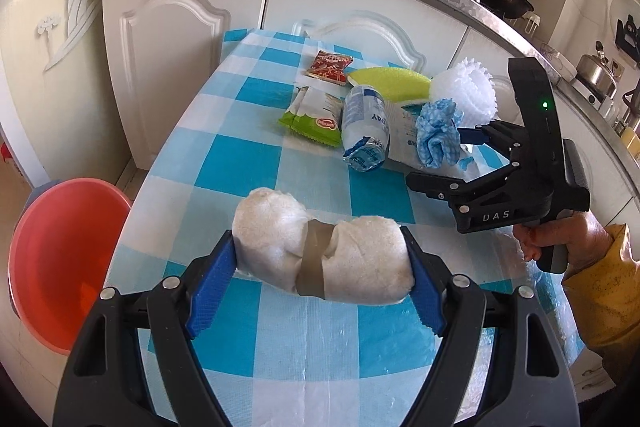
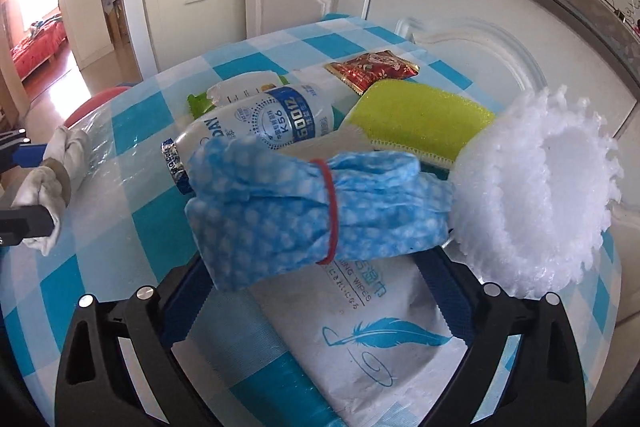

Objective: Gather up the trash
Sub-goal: 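Grasp the white wet-wipe packet with the right tool while the left tool holds the tissue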

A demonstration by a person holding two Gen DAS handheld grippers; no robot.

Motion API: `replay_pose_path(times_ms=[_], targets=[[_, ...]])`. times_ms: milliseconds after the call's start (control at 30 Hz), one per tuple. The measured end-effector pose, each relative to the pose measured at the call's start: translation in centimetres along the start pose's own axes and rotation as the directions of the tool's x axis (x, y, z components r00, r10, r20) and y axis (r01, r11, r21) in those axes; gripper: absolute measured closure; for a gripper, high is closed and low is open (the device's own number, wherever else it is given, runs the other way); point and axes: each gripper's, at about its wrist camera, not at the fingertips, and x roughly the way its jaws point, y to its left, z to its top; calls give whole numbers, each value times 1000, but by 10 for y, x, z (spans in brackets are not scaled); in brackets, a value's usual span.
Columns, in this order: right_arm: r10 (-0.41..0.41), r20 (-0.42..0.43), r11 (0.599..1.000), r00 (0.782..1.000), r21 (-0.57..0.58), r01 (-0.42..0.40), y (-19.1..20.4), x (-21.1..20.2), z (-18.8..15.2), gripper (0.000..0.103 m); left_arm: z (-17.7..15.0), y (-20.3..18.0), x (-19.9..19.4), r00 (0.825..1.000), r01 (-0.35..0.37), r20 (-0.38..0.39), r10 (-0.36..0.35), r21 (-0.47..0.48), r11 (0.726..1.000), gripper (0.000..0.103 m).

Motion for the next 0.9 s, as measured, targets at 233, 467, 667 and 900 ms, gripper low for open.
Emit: replay_pose_path(times_ms=[233, 467, 667, 900], targets=[[-13, 21, 1000, 1000, -9, 13, 10, -11, -6, 47, 0, 1, 1, 1000, 8, -4, -8, -9, 1000, 24], [-11, 54, 996, 998, 84, 6, 10, -29, -4, 80, -4, 1, -2, 1000, 19, -5, -19, -7, 1000, 24], [-28, 105, 986, 994, 166, 11, 12, -51, -4, 87, -7, 1, -4, 999, 32, -2, -32, -6, 999, 24], [36, 210, 954, 977, 285, -97, 16, -85, -9, 93, -8, 3, -11, 999, 47, 15, -46, -12, 999, 24]])
